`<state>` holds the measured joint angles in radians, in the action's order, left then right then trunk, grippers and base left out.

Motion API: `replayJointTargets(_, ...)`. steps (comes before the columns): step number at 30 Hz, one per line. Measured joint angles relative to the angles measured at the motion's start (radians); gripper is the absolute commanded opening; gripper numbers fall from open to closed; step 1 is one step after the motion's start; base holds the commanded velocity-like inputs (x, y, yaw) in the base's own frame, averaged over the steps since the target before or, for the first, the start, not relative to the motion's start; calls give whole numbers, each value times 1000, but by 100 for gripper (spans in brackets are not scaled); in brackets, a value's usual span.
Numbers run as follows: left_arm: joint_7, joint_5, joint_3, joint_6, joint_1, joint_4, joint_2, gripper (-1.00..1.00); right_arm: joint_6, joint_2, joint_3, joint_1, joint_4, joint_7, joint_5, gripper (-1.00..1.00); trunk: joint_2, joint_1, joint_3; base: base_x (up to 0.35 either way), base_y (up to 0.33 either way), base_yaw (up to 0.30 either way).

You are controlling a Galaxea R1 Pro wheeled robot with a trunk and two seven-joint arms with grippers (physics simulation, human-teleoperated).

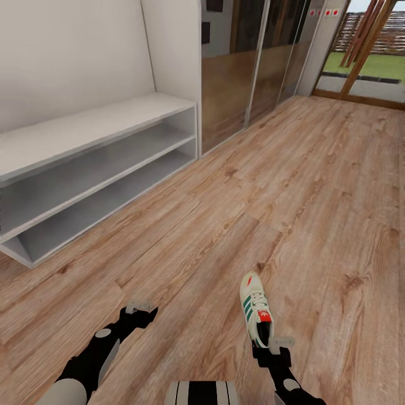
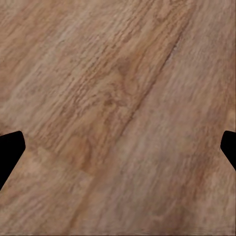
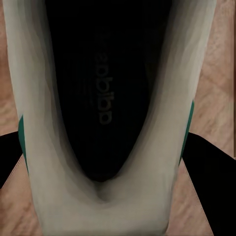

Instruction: Pick up the two gym shoes and the two sandals from the corridor floor and place them onto the hallstand (shoe rack) in the corridor, making sure they are on the rack and not on the floor. Arrange them so the two gym shoes are next to each other and the two sandals are next to each other.

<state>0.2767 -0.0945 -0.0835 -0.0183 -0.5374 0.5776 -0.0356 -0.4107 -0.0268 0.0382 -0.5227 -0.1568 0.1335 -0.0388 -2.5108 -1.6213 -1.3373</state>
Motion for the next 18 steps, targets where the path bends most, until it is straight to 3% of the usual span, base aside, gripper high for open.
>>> replayJointTargets(6, -3, 4, -20, -2, 57, 0, -28, 100, 0, 6, -3, 0, -2, 3, 0, -100, 1, 3, 23, 0, 0, -13)
replayJointTargets(7, -1, 3, -106, -62, 109, -1, -38, 100, -1, 8, -4, 0, -2, 3, -1, -100, 2, 3, 28, 0, 0, -87)
replayJointTargets(9, 0, 1, -144, -100, 146, -2, -45, 100, 0, 8, 0, 0, -2, 2, -2, -100, 2, 4, 39, 0, 0, -92)
replayJointTargets(13, -1, 2, -160, -115, 183, -2, -52, 100, 0, 14, 0, 0, -1, 2, -2, -100, 3, 6, 61, 0, 0, -95)
replayJointTargets(18, -6, 5, -170, -131, 228, -2, -66, 100, -2, 56, -2, 0, 5, 3, 0, -100, 4, 8, 88, 0, 0, -62)
